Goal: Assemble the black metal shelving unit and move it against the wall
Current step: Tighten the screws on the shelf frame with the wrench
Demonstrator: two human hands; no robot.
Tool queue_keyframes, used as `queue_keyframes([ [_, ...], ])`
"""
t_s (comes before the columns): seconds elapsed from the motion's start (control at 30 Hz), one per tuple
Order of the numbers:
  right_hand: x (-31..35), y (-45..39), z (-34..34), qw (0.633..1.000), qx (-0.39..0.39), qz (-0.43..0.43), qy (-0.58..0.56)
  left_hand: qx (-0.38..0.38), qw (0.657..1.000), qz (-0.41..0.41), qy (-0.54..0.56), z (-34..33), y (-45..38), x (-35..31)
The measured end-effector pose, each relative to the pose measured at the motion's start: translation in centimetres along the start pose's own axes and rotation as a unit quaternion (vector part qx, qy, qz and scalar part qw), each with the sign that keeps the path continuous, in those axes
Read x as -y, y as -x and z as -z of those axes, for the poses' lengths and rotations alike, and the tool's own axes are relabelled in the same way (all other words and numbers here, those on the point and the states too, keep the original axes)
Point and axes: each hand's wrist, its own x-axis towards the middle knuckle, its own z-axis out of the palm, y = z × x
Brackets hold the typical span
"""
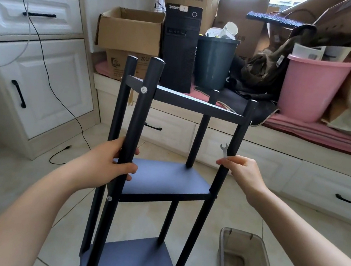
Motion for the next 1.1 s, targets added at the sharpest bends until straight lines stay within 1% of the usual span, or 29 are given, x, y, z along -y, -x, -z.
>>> queue_keyframes([
  [0.13, 0.3, 0.2, -0.1, 1.000, -0.005, 0.015, -0.009, -0.016, 1.000, -0.005, -0.008, 0.0, 0.0, 0.3],
  [0.27, 0.2, 0.0, 0.0, 1.000, -0.013, 0.011, -0.020, -0.045, 0.999, 0.003, -0.015, 0.2, -0.1, 0.6],
  [0.43, 0.1, 0.1, 0.0, 0.999, -0.020, 0.011, -0.032, -0.121, 0.992, -0.016, -0.037, 0.2, -0.2, 0.7],
  [0.6, 0.3, 0.2, 0.1, 0.999, -0.020, 0.036, 0.013, -0.165, 0.985, -0.022, -0.037, 0.1, -0.8, 1.0],
  [0.73, 0.6, 0.9, 0.1, 0.998, -0.038, 0.054, 0.008, -0.189, 0.980, -0.024, -0.051, 0.1, -1.3, 1.8],
  [0.93, 1.4, 1.9, -0.3, 0.994, -0.045, 0.097, 0.016, -0.204, 0.978, -0.022, -0.047, -0.1, -2.2, 3.7],
  [1.03, 1.8, 2.3, -0.4, 0.992, -0.053, 0.111, 0.026, -0.197, 0.979, 0.010, -0.053, -0.4, -2.4, 4.2],
  [1.1, 2.0, 2.6, -0.4, 0.991, -0.059, 0.118, 0.031, -0.192, 0.981, 0.021, -0.030, -0.6, -2.6, 4.3],
])
